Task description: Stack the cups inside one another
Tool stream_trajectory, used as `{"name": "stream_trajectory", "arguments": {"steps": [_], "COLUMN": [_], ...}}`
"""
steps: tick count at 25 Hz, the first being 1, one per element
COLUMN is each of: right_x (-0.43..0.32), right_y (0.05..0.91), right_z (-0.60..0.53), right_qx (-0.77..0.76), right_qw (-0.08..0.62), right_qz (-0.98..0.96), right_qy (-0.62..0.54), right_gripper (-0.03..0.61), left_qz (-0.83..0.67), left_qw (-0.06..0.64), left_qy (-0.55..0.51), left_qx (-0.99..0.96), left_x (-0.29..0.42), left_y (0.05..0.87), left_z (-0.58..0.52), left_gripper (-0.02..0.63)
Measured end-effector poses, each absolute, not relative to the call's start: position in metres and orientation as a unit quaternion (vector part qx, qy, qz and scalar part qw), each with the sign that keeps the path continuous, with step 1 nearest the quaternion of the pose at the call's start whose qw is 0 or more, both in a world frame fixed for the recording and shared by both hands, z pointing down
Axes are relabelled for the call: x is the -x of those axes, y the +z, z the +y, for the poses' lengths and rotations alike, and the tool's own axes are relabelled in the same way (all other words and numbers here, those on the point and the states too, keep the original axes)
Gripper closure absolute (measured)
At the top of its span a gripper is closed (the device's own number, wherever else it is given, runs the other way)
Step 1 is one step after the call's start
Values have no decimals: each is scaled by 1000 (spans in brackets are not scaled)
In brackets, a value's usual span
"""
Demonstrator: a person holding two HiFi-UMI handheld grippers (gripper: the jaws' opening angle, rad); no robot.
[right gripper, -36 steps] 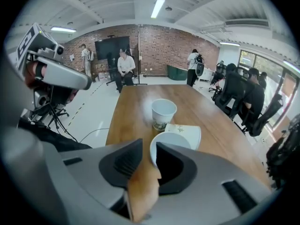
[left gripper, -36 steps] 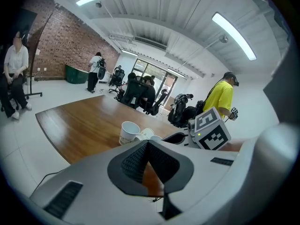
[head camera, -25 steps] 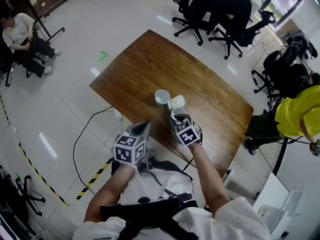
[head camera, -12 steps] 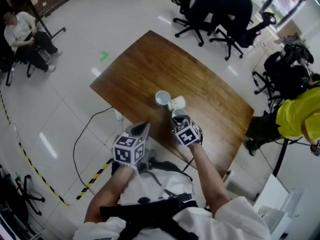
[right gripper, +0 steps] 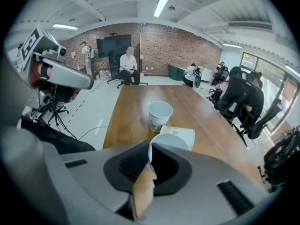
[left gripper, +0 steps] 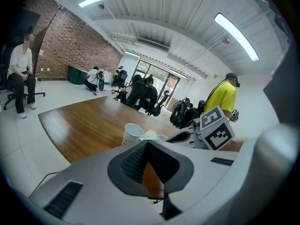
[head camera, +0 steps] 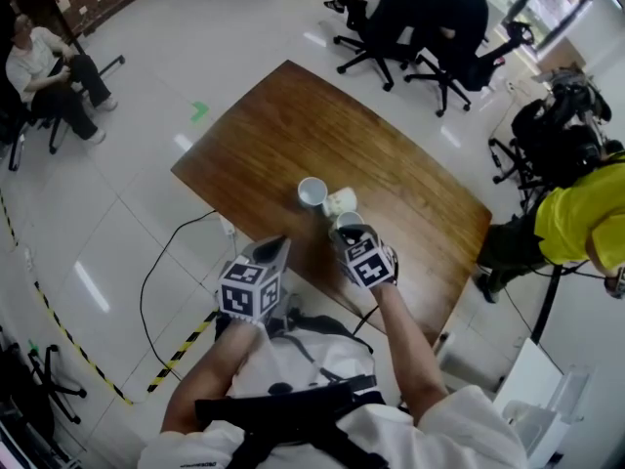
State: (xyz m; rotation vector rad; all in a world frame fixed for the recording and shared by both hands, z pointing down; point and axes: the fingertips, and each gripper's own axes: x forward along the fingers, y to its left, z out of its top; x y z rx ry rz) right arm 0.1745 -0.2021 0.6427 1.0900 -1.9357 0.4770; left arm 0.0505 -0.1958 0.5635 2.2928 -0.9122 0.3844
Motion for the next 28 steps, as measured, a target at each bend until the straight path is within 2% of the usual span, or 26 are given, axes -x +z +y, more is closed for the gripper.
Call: {"name": "stream_trajectory", "arguments": {"steps": [19, 28], "right_x": [-178, -150], "right_y": [507, 510], "right_z": [-247, -277], "right_qx": [-471, -443], "right_qw": [299, 291], "right_qz": [-821, -839], "right_qy": [124, 125], "right_gripper": [551, 551], "left_qz": [-350, -373], "left_qw": [308, 307], "left_qy": [144, 139], "left_qx": [-873, -864], "left_x": [-57, -39], "left_y": [559, 559], "left_z": [-202, -207], "left_gripper": [620, 620]}}
